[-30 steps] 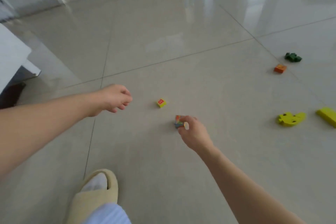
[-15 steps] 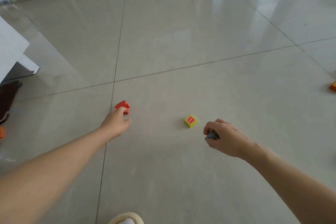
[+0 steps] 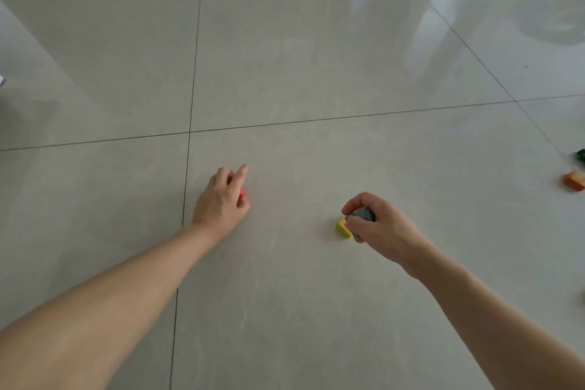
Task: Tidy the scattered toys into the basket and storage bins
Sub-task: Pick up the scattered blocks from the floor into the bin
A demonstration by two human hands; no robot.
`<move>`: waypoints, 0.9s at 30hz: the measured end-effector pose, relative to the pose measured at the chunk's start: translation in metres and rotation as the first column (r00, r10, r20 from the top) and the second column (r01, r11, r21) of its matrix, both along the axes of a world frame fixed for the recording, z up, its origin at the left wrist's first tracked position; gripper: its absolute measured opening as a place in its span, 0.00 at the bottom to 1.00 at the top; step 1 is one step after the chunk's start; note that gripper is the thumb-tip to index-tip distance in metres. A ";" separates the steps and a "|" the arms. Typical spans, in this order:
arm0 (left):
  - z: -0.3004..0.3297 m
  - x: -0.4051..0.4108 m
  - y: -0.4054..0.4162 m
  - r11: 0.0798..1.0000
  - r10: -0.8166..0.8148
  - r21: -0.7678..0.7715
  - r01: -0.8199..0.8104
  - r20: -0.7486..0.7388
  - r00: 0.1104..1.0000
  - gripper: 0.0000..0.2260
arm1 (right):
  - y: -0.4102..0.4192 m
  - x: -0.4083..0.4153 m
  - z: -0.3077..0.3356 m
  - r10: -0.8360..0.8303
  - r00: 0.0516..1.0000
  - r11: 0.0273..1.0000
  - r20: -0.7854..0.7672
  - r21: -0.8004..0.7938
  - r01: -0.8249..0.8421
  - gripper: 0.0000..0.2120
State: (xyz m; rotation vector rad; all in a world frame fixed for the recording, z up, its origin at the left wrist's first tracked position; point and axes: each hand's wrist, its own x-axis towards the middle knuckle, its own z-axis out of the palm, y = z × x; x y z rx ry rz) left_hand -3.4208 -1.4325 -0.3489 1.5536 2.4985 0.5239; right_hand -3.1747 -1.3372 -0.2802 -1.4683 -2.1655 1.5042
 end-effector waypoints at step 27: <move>0.103 0.255 0.105 0.909 -0.225 0.012 0.417 0.856 0.466 0.03 | 0.010 0.294 0.125 -0.302 0.868 0.946 0.394 0.011 0.324 0.05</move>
